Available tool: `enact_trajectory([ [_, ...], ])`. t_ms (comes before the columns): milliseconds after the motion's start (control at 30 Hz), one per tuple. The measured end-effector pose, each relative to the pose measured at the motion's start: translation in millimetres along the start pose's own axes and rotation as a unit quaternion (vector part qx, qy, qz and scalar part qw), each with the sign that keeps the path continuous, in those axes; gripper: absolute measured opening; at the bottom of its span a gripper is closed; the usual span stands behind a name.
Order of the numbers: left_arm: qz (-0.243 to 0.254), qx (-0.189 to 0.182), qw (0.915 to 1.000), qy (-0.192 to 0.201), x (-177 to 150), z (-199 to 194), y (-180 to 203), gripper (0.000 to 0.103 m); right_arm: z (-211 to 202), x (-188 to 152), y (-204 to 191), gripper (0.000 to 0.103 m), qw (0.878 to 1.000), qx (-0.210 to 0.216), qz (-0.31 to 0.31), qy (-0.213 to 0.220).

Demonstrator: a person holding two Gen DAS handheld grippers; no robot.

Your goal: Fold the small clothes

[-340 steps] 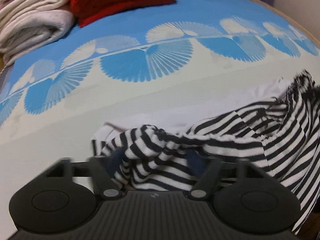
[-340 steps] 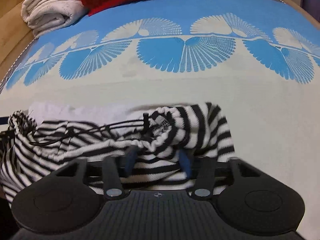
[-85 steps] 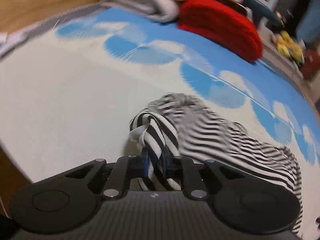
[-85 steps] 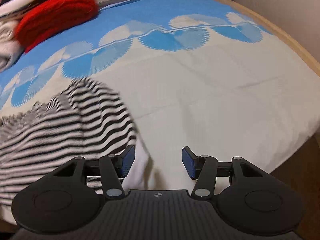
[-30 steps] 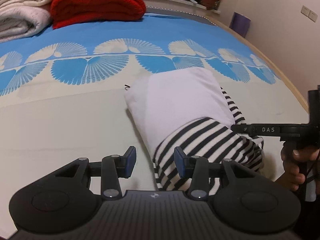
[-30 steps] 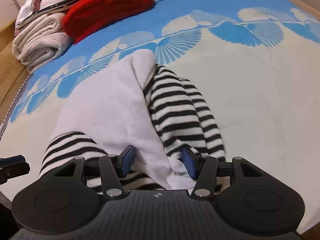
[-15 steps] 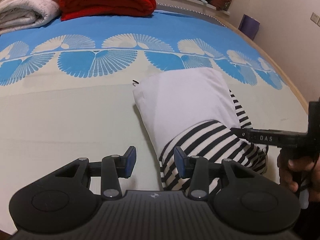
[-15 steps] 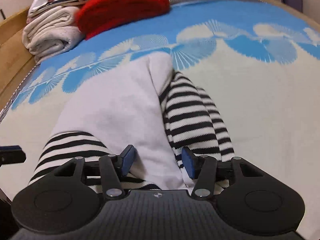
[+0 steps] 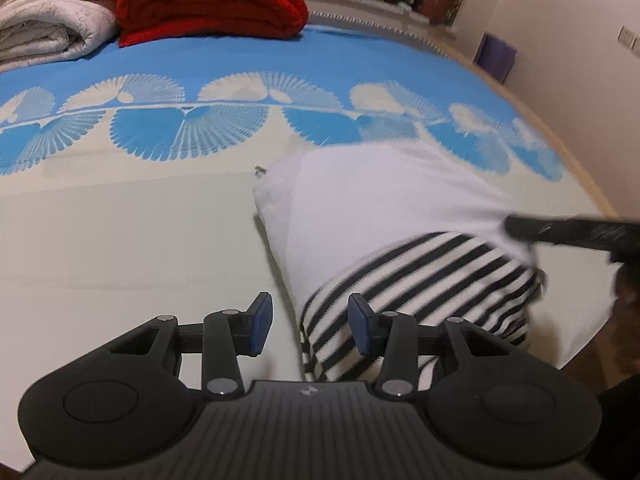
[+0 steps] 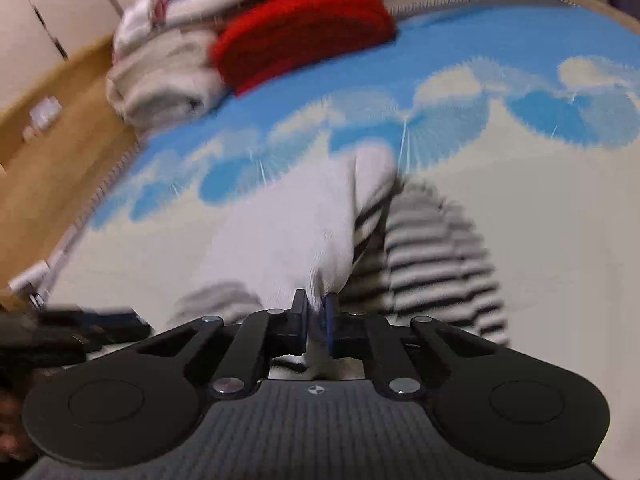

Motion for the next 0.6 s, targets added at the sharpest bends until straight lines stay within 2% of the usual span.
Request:
enact_trajectory([
  [100, -0.026, -0.045, 0.9984, 0.021, 6.8, -6.1, 7.3, 0.048, -38.3, 23.2, 16.4, 0.006, 0.999, 0.014, 0.033, 0.027],
  [200, -0.024, -0.086, 0.9957, 0.024, 7.5, -6.9, 22.6, 0.049, -62.9, 16.9, 43.2, 0.006, 0.997, -0.001, 0.068, 0.024],
  [267, -0.015, -0.103, 0.9945, 0.012, 2.3, -3.3, 33.4, 0.049, -66.0, 0.9, 65.2, 0.006, 0.996, -0.038, 0.087, -0.002],
  [333, -0.003, -0.111, 0.9938, -0.011, -6.5, 4.7, 43.7, 0.049, -60.4, -14.6, 80.9, 0.006, 0.992, -0.07, 0.099, -0.047],
  [433, 0.025, -0.103, 0.9931, -0.049, -22.9, 21.0, 55.7, 0.051, -44.1, -35.0, 86.4, 0.006, 0.987, -0.1, 0.075, -0.097],
  [500, 0.06, -0.074, 0.993, -0.069, -33.7, 32.4, 58.6, 0.057, -33.5, -44.4, 78.9, 0.007, 0.986, -0.108, 0.042, -0.12],
  [567, 0.082, -0.048, 0.9926, -0.076, -39.1, 40.1, 56.7, 0.056, -27.6, -46.1, 73.2, 0.014, 0.986, -0.113, 0.02, -0.122],
  [600, 0.084, -0.04, 0.9927, -0.076, -39.5, 42.6, 56.0, 0.056, -26.5, -43.1, 70.7, 0.025, 0.987, -0.115, 0.015, -0.116],
])
Point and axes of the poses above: each gripper's, at about its wrist camera, not at the fingertips, and z roughly the way its jaws point, y to its right, x to its top, the point moved 5 cm from there along z, roughly the way its jaws point, and after that the axes turned 15 degrees about y, right-handed, at the moved point
